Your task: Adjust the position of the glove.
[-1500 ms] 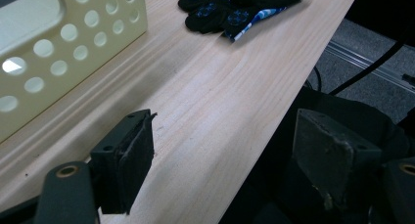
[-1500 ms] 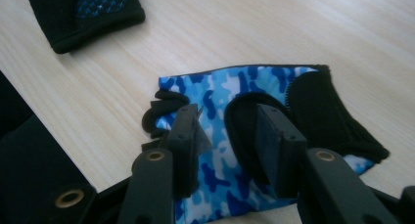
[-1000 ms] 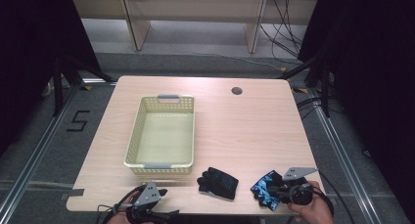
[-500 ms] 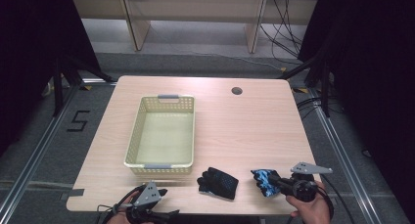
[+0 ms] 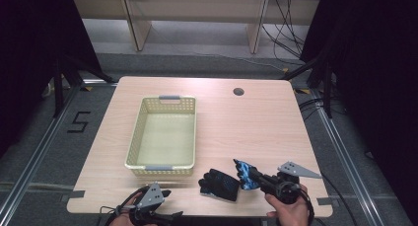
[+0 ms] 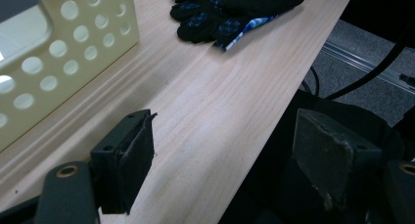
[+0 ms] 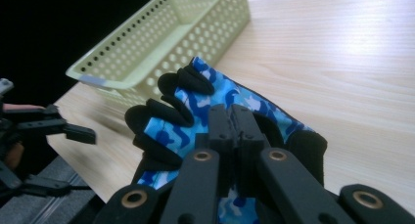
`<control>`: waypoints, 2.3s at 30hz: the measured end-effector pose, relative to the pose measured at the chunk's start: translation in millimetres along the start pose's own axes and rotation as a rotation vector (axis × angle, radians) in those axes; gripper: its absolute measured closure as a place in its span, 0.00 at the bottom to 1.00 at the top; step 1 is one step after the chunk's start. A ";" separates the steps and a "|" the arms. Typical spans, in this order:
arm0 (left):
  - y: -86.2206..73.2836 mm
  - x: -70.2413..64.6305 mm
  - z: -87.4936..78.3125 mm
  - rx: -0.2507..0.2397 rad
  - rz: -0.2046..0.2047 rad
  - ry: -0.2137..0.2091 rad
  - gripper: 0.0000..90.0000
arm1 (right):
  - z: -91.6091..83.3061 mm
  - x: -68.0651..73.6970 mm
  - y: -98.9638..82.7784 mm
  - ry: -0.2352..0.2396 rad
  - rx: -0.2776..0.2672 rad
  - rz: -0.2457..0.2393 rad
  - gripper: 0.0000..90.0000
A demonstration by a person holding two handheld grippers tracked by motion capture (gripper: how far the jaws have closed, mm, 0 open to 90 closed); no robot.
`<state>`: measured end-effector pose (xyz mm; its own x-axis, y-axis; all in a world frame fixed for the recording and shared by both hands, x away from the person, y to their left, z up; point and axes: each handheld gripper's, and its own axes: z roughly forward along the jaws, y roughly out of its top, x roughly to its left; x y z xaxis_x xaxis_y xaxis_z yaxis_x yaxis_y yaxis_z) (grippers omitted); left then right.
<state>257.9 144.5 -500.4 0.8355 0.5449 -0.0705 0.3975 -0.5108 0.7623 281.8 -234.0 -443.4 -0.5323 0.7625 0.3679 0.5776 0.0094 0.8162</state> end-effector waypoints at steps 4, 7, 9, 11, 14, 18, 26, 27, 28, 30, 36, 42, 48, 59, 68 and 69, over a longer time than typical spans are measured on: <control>3.6 -2.5 4.5 -0.017 -0.016 0.006 0.25 | 12.9 20.2 0.9 0.008 0.003 0.035 0.99; 7.2 -4.3 5.6 -0.026 -0.009 0.001 0.25 | 21.7 29.8 0.0 0.004 0.010 0.043 0.99; 9.1 -4.5 5.0 -0.038 0.006 -0.004 0.25 | 27.9 33.3 -0.8 -0.008 0.010 0.001 0.99; 10.3 -3.7 4.1 -0.031 0.012 -0.011 0.25 | 33.6 37.3 -2.6 -0.018 0.015 0.000 0.99; 11.2 -3.9 4.3 -0.036 0.016 -0.001 0.25 | 41.0 42.6 -7.1 -0.040 0.032 -0.017 0.99; 12.1 -6.4 6.0 -0.040 -0.009 -0.021 0.25 | 47.5 55.2 -12.4 -0.065 0.056 0.002 0.99; 15.2 -5.4 11.0 -0.032 0.007 -0.008 0.25 | 75.5 49.1 -20.7 -0.098 0.108 -0.038 0.99; 15.5 -5.8 12.1 -0.032 0.007 -0.005 0.25 | 80.4 49.0 -21.9 -0.083 0.110 -0.027 0.99; 16.4 -4.9 12.6 -0.033 0.033 -0.011 0.25 | 83.0 49.4 -23.1 -0.103 0.122 -0.026 0.99; 16.6 -6.5 14.7 -0.024 0.017 -0.010 0.26 | 90.8 47.7 -26.2 -0.114 0.132 -0.037 0.99; 18.7 -8.4 22.0 -0.013 0.022 -0.007 0.27 | 99.4 45.1 -34.9 -0.112 0.166 -0.022 0.98; 24.8 -8.8 28.5 -0.013 0.019 -0.021 0.27 | 96.3 42.3 -35.3 -0.082 0.167 -0.014 0.90; 33.4 -1.5 31.2 -0.003 0.017 0.002 0.30 | 61.2 29.7 -17.0 -0.099 0.139 -0.004 0.80; 47.7 -0.3 45.0 0.003 0.028 -0.001 0.41 | 44.0 -6.6 -16.0 -0.083 0.200 0.007 0.82; 58.4 0.9 57.7 0.015 0.060 0.012 0.56 | 46.0 -3.3 -18.1 -0.005 0.268 -0.017 0.81; 58.1 0.2 60.2 0.020 0.051 0.003 0.57 | 45.7 -2.8 -18.2 0.005 0.265 -0.011 0.81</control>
<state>304.0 74.9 -494.8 0.8537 0.5198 -0.0302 0.3621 -0.5510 0.7519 301.1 -206.7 -479.6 -0.5425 0.7579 0.3623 0.7132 0.1876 0.6754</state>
